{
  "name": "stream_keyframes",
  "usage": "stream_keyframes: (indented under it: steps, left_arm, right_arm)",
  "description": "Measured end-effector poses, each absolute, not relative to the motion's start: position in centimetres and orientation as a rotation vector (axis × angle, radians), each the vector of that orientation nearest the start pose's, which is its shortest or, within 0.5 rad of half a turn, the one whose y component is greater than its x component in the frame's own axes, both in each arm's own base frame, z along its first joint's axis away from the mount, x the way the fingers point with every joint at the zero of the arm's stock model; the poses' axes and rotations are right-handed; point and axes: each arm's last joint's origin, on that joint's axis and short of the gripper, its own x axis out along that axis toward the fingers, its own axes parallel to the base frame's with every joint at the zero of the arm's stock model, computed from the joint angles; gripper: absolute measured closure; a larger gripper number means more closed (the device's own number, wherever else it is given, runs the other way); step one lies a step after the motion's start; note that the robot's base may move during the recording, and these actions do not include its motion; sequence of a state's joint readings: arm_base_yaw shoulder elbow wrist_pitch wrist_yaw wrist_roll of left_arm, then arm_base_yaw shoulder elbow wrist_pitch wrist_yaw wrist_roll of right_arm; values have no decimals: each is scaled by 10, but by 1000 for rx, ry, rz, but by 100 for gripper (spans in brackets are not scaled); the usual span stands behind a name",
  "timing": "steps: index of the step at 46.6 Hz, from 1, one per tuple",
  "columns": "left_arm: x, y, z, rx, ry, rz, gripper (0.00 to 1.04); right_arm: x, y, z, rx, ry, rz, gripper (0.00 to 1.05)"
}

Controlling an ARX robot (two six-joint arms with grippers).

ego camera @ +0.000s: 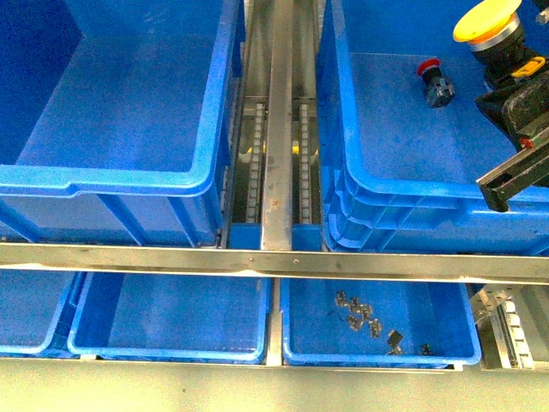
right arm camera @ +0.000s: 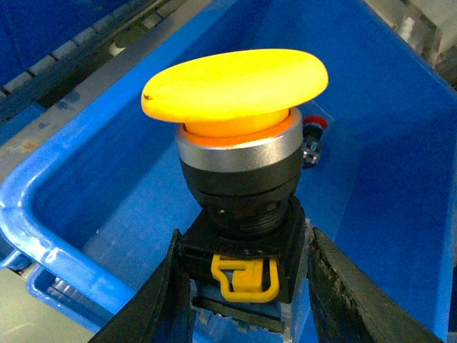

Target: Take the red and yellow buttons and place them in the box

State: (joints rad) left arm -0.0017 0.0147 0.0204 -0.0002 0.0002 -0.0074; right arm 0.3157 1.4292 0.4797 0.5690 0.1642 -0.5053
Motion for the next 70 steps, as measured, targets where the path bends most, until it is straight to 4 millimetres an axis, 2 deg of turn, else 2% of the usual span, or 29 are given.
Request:
stream_keyframes:
  steps: [8,13,18,23,30,35,40,52,70]
  left_arm:
    - [97,0,169,-7,-6,-2,102]
    - [97,0,169,-7,-6,-2,102]
    - [97,0,169,-8,-5,-2,100]
    - [97,0,169,-8,-6,-2,77]
    - [97,0,169,-8,-6,-2,47]
    - [97,0,169,-8,-5,-2,25]
    - [97,0,169,-7,-5,-2,7]
    - [97,0,169,-7,-6,-2,8]
    - [97,0,169,-7,-6,-2,8]
  right_arm:
    - [273,72,166,-538,330,219,70]
    - [310,64,167,-459,342,173,70]
    - [338,59,166,-420,343,166,70]
    - [385,45,159,-345,380,124,70]
    - [434,27,139,-280,452,73,70]
    - [464,21,127,-257,485,50,70]
    - [484,20,117,-251,508,49,71]
    - [510,32,103,-210,537,44,71]
    - [523,32,72,-154,613,-1,72]
